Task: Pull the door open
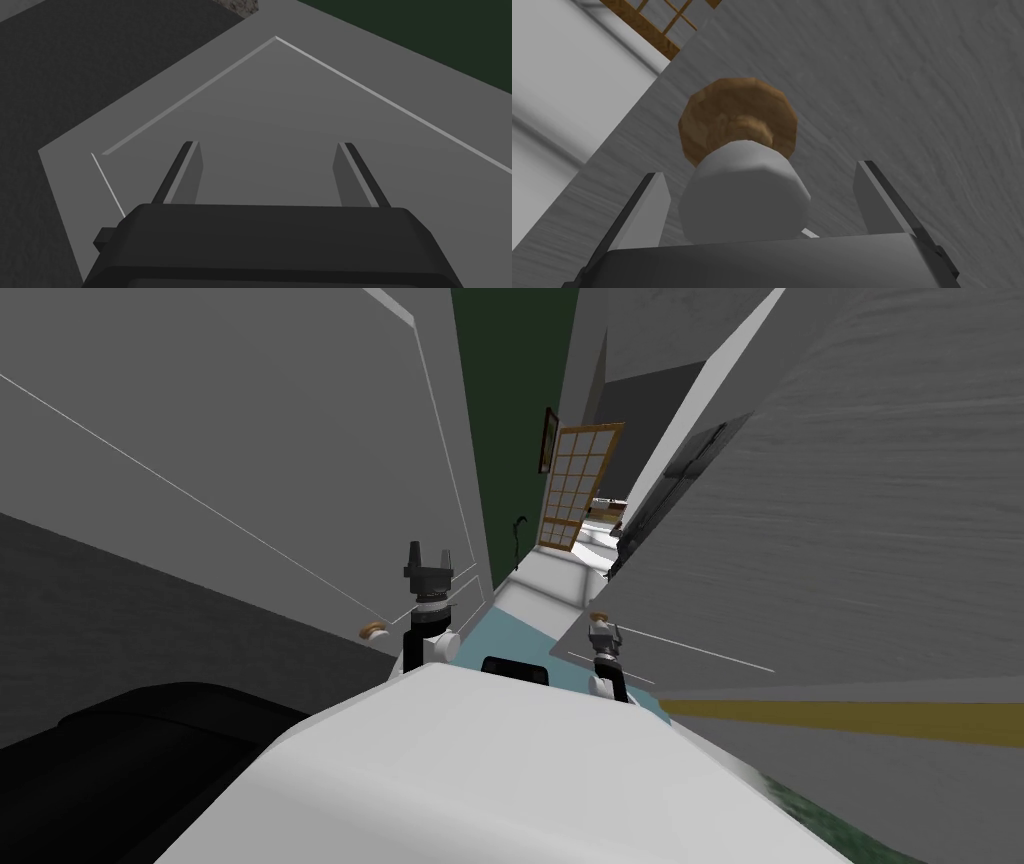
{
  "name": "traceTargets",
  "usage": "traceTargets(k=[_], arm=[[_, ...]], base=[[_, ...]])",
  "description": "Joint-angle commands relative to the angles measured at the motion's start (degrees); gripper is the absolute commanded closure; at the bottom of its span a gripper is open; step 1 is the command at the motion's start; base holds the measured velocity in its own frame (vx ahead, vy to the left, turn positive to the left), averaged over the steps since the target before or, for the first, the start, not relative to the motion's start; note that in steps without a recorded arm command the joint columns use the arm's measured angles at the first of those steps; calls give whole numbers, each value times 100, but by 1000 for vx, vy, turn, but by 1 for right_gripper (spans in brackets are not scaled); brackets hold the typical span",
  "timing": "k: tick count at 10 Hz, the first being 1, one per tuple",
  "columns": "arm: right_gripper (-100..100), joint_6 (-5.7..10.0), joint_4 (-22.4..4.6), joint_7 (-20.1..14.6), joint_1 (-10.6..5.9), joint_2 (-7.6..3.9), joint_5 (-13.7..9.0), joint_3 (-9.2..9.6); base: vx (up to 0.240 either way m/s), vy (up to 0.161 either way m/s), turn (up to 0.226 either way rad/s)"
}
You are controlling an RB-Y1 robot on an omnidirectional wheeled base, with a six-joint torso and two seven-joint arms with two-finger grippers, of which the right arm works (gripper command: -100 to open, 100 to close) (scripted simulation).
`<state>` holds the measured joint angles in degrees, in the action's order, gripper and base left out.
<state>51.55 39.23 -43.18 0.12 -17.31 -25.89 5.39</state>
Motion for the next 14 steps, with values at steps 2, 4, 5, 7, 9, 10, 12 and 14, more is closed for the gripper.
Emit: traceTargets(k=[2,4,5,7,9,10,12,14], arm=[[-100,-51,49,-381,-18,43,-132,63],[-100,-85,83,-618,-31,70,-223,106],[-100,-119,118,-849,-45,97,-314,149],[-100,-153,152,-1093,-59,125,-405,192],[-100,-186,185,-1330,-73,152,-494,234],[-100,-219,218,-1561,-86,178,-582,275],[-100,-250,250,-1799,-99,204,-667,315],[-100,-281,281,-2032,-112,229,-750,354]], base=[[-82,-25,26],[-45,-15,15],[-51,-3,32],[-78,-12,21],[-48,-12,18],[-52,-18,23],[-68,-17,23],[-47,-10,14]])
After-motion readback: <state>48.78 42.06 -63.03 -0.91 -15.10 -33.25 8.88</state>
